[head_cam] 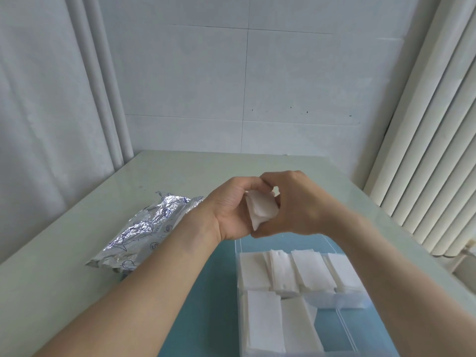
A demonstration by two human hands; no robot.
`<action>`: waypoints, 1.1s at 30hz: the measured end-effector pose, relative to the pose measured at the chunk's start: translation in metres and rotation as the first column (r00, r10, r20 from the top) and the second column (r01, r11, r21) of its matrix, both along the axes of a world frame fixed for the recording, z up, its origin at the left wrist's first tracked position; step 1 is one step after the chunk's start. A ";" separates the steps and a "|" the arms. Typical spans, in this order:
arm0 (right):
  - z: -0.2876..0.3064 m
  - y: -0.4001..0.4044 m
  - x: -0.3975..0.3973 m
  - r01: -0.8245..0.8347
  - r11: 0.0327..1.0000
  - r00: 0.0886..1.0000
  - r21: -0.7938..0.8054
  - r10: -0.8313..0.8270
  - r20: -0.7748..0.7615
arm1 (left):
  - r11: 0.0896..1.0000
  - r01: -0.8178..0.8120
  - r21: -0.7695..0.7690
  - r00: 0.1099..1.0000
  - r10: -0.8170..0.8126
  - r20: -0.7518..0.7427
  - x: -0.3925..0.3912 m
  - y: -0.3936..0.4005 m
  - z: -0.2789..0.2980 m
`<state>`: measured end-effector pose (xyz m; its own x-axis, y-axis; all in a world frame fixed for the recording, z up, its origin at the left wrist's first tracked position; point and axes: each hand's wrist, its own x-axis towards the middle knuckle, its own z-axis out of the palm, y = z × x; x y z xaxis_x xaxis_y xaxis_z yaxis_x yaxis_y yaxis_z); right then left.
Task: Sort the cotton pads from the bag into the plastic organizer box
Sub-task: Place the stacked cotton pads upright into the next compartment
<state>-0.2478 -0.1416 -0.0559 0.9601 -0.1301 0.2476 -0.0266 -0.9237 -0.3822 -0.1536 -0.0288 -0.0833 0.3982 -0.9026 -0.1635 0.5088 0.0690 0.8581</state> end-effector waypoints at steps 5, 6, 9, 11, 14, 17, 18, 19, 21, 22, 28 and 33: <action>0.002 -0.001 -0.002 -0.012 0.998 0.998 0.060 0.016 -0.065 | 0.999 0.030 -0.018 0.999 -0.031 -0.033 -0.004 -0.003 -0.003; 0.001 0.000 -0.002 -0.016 0.999 0.997 0.040 0.020 -0.081 | 0.999 0.029 -0.022 0.998 -0.030 -0.058 -0.005 -0.004 -0.003; -0.001 -0.002 -0.001 -0.014 0.999 1.000 0.037 0.015 -0.024 | 1.000 0.009 -0.006 0.999 -0.010 -0.052 -0.006 -0.005 -0.006; -0.001 -0.003 0.000 -0.029 0.997 1.000 0.078 0.028 0.015 | 1.000 0.004 0.000 0.999 -0.004 -0.035 -0.006 -0.004 -0.006; 0.001 -0.003 -0.001 -0.014 1.000 1.000 0.022 0.015 -0.014 | 1.000 0.019 0.010 0.999 -0.019 -0.047 -0.008 -0.002 -0.005; 0.000 -0.003 -0.003 -0.011 0.999 0.998 -0.041 0.009 -0.060 | 0.998 0.053 0.025 0.998 -0.051 -0.042 -0.009 -0.004 -0.008; 0.001 -0.002 -0.003 -0.034 0.999 0.998 -0.028 0.032 -0.060 | 0.999 0.048 0.017 0.998 -0.047 -0.046 -0.008 -0.005 -0.008; 0.001 -0.003 -0.004 -0.060 0.998 0.996 -0.013 0.058 -0.067 | 0.999 0.035 0.005 0.998 -0.034 -0.051 -0.007 -0.006 -0.009; 0.005 -0.002 -0.008 -0.106 0.994 0.987 0.000 0.105 -0.124 | 1.000 0.001 -0.021 0.998 -0.002 -0.070 -0.006 -0.006 -0.007; 0.006 -0.002 -0.012 -0.115 0.993 0.981 0.014 0.115 -0.159 | 0.999 -0.010 -0.031 0.998 0.008 -0.065 -0.008 -0.004 -0.005; 0.009 -0.012 -0.044 -0.111 0.935 0.978 0.337 0.163 -0.131 | 0.977 0.211 0.005 0.970 -0.210 0.124 -0.035 0.020 0.006; 0.004 0.001 -0.068 -0.031 0.923 0.997 0.384 0.058 -0.059 | 0.988 0.152 -0.001 0.963 -0.148 0.223 -0.062 0.025 0.006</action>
<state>-0.3160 -0.1405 -0.0524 0.9797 -0.1590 0.1218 -0.0272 -0.7081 -0.7056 -0.2160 -0.0039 -0.0772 0.2823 -0.9568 -0.0696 0.3113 0.0228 0.9501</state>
